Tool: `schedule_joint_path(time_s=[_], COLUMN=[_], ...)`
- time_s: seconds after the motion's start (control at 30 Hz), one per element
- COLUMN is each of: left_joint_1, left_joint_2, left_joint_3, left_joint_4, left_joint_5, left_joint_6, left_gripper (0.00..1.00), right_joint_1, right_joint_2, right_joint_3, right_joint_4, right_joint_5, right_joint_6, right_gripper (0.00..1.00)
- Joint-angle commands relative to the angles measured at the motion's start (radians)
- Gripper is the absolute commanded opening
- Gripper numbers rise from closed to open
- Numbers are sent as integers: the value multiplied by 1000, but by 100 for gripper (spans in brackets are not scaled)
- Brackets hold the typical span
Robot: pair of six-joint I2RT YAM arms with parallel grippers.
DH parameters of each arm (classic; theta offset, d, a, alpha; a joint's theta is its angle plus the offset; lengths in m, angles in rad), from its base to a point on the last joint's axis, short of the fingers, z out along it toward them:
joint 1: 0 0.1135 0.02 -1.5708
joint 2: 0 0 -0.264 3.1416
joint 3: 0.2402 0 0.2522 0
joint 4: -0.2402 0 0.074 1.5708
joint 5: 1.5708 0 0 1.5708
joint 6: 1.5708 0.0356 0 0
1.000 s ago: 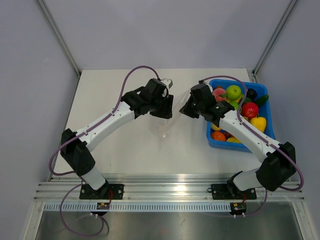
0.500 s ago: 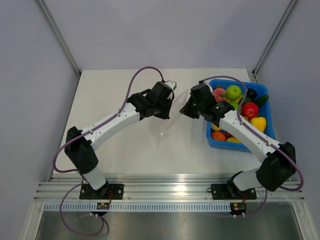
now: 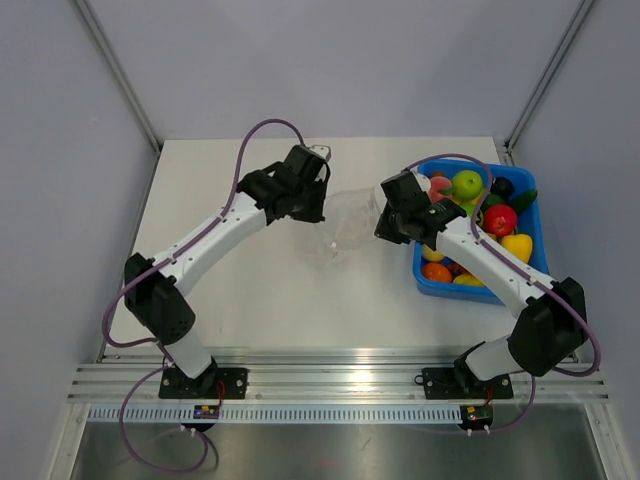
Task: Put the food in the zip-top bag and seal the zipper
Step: Open the zipper of the food storage bag at the center of the board.
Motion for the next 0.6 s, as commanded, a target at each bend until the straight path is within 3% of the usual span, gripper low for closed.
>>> schedule_joint_path(time_s=[0.0, 0.07, 0.2, 0.37, 0.43, 0.57], left_joint_1=[16, 29, 39, -39, -48, -56], left_joint_2=[-62, -73, -88, -56, -30, -1], left_joint_3=[37, 13, 8, 138, 162, 142], left_joint_4=[13, 30, 43, -54, -68, -43], left_joint_5=[88, 138, 98, -112, -105, -59], left_joint_6=[-29, -52, -66, -24, -29, -44], left_gripper=[0, 0, 0, 0, 0, 0], right_joint_1=[-5, -13, -34, -36, -36, -36], right_joint_2=[11, 16, -1, -41, -52, -4], right_joint_3=[31, 42, 43, 8, -14, 25], right_joint_4=[-34, -57, -65, 60, 125, 58], right_joint_5=[72, 103, 101, -44, -115, -81], right_joint_6=[-42, -52, -79, -112, -107, -98], right_gripper=[0, 0, 0, 0, 0, 0])
